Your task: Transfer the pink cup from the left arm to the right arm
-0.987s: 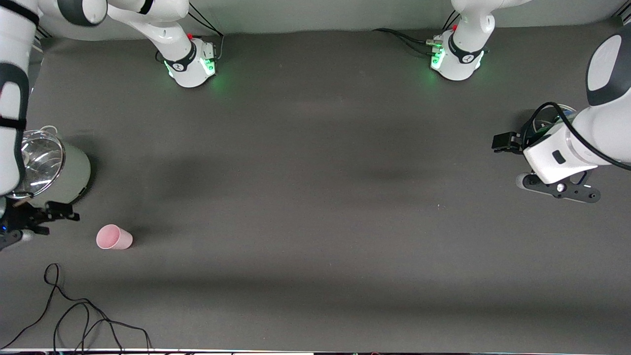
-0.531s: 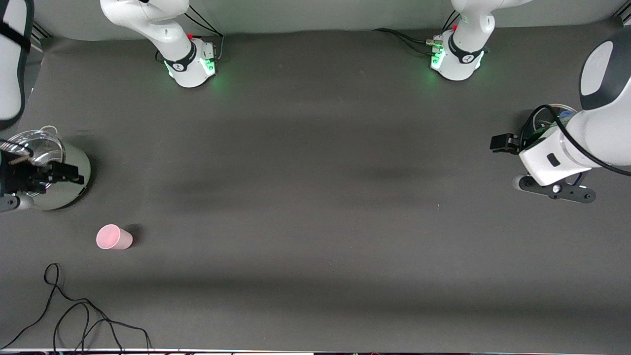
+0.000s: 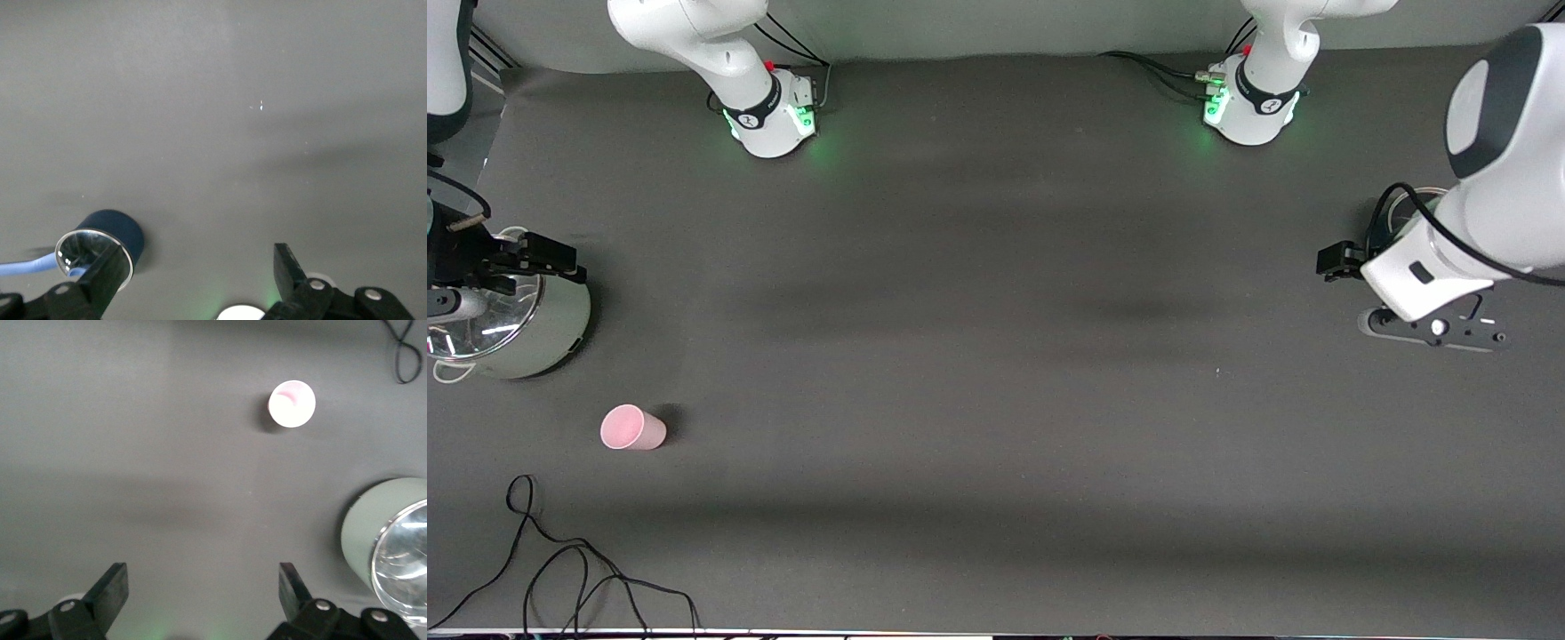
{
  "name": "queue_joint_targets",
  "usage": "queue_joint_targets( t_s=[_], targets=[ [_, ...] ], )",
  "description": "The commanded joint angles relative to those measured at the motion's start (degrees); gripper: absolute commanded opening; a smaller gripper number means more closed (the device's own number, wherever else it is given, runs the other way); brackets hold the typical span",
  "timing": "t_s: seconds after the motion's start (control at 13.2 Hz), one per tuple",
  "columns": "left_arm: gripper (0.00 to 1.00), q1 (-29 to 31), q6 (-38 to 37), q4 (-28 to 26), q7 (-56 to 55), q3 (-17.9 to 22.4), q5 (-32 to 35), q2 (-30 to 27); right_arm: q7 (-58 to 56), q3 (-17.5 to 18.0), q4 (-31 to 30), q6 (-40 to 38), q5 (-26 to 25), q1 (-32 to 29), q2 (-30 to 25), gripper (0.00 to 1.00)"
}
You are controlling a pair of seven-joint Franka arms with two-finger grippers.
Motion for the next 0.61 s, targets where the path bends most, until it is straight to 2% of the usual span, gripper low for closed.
queue_joint_targets(
  t_s=[0.0,0.08,0.3,0.38,0.53],
  targets=[
    [1.00,-0.4,7.8,-11.0,0.2,1.6,0.6,-8.5,7.6,4.5,0.5,1.2,-2.8,-2.9,-1.5,1.00],
    [1.00,-0.4,10.6,-10.8,0.4,2.4,0.5,-8.5,8.8,9.1,1.4,1.2,-2.9,-6.8,-1.4,1.00],
    [1.00,-0.7,13.5,-9.2,0.9,2.5,0.2,-7.9,11.5,18.7,1.7,1.2,-2.6,-17.4,-1.5,1.00],
    [1.00,-1.1,13.5,-8.1,0.8,2.5,0.1,-7.2,13.6,21.1,1.6,1.2,-2.6,-19.8,-1.6,1.00],
    [1.00,-1.3,13.5,-6.3,0.9,2.6,0.0,-5.9,14.2,21.4,1.6,1.5,-1.9,-19.8,-1.6,1.00]
  ],
)
